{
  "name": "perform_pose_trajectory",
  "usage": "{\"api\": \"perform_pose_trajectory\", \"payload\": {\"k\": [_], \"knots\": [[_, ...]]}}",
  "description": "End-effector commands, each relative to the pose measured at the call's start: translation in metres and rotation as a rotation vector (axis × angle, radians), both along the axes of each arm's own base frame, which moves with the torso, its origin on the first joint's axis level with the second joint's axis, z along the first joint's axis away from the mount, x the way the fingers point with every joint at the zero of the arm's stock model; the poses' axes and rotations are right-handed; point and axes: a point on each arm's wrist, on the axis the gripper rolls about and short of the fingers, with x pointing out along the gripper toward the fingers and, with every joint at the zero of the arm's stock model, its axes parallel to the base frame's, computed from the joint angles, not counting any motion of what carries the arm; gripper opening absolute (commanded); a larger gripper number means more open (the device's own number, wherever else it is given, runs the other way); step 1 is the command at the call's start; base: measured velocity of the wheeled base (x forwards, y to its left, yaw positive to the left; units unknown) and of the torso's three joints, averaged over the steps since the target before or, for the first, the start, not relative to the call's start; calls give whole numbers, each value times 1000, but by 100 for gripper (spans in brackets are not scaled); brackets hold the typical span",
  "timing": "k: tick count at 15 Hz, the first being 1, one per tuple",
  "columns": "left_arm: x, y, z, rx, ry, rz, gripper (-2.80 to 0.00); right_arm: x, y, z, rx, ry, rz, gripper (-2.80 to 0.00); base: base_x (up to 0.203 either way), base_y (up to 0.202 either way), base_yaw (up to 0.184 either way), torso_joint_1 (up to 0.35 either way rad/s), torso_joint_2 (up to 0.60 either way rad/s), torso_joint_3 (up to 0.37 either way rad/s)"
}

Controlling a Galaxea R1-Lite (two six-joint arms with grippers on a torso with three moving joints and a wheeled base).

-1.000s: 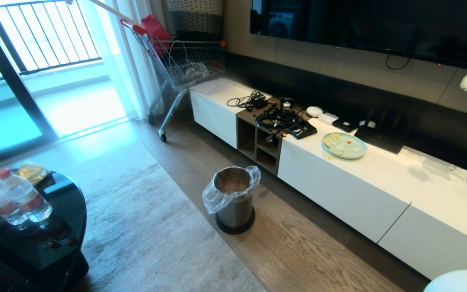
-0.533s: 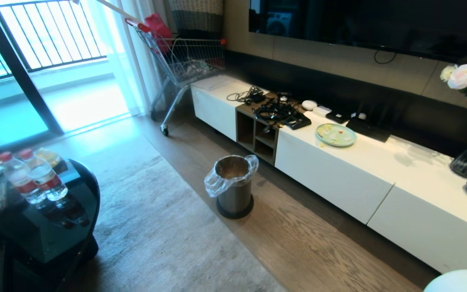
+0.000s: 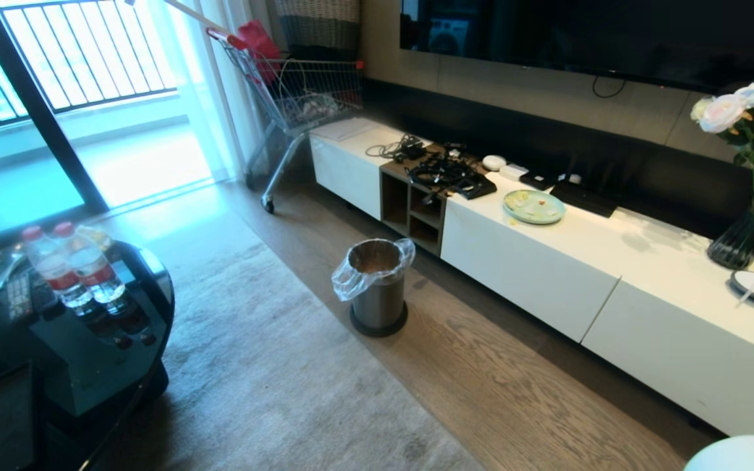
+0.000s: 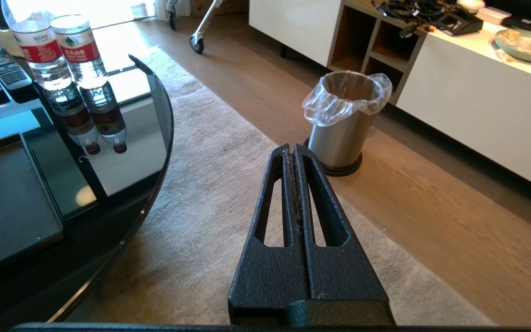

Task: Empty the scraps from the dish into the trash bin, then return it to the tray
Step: Put the bowl back to the table

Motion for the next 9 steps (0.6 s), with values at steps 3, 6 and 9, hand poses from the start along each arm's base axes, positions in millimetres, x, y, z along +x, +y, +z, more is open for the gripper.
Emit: {"api": "perform_pose_trajectory", "payload": {"k": [3, 6, 9], "knots": [[0, 0, 0, -1, -1, 0, -280, 0, 0, 0, 0, 3, 1, -280, 0, 0, 0, 0, 0, 0], [0, 0, 0, -1, -1, 0, -280, 0, 0, 0, 0, 3, 0, -280, 0, 0, 0, 0, 0, 0], [0, 0, 0, -1, -1, 0, -280, 0, 0, 0, 0, 3, 0, -280, 1, -3, 83, -1, -1, 1]]}}
